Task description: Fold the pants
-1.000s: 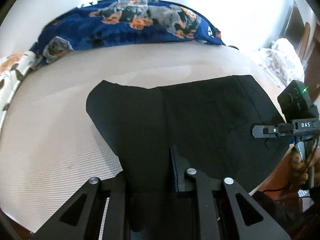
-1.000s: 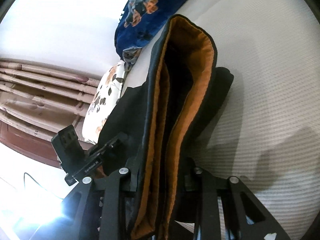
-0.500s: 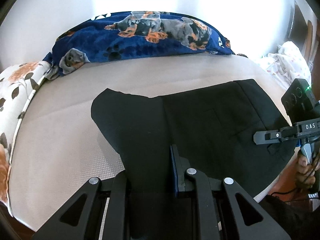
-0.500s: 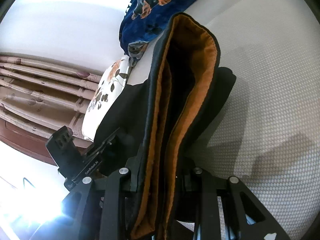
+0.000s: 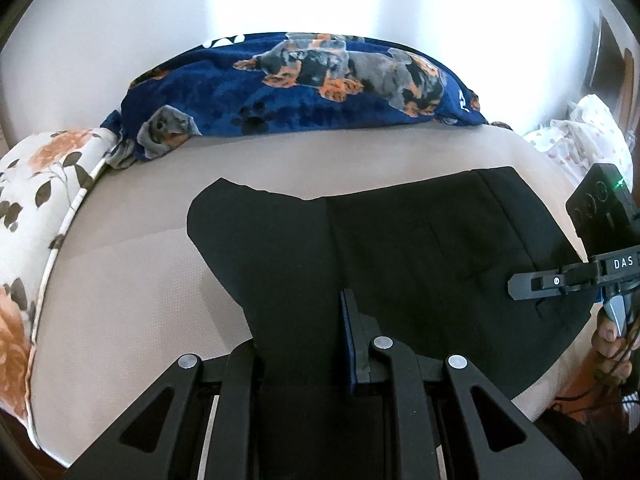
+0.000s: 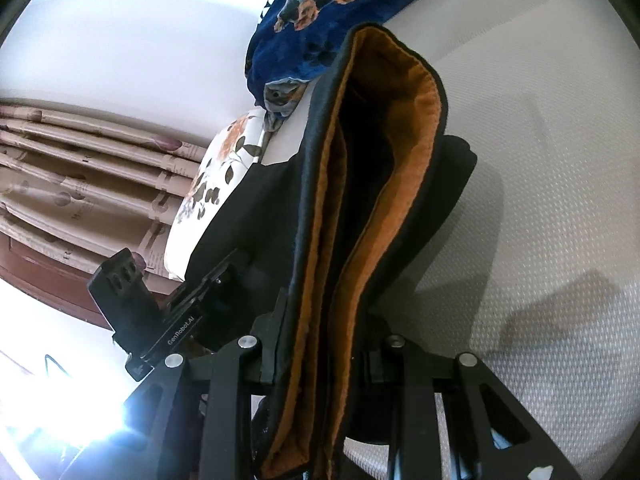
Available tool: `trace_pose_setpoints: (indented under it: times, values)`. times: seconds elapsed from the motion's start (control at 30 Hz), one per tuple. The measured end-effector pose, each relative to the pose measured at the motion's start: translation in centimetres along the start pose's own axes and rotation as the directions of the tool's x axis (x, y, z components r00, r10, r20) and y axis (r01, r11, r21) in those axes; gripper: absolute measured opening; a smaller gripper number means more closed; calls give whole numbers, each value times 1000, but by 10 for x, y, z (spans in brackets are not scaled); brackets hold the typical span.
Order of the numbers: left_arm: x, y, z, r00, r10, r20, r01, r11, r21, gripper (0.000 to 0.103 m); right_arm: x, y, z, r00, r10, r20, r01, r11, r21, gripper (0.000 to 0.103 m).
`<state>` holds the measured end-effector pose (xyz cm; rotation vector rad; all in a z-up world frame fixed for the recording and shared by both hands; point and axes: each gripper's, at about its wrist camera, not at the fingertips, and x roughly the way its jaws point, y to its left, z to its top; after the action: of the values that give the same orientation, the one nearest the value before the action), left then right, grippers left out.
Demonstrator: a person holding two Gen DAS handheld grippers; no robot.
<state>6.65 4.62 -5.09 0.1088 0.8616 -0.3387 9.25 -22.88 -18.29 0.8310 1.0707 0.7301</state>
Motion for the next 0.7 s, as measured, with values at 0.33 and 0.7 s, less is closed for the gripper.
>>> trace_pose_setpoints:
  times: [0.33, 0.7]
  values:
    - [15, 24, 25, 999, 32, 31, -31, 999, -24, 17, 8, 7, 19, 1000, 4, 5, -4, 1000, -29, 26]
    - [53, 55, 67, 996, 68, 57, -64, 995, -71, 17, 22, 4, 54, 1000, 5, 22, -4, 998, -60, 26]
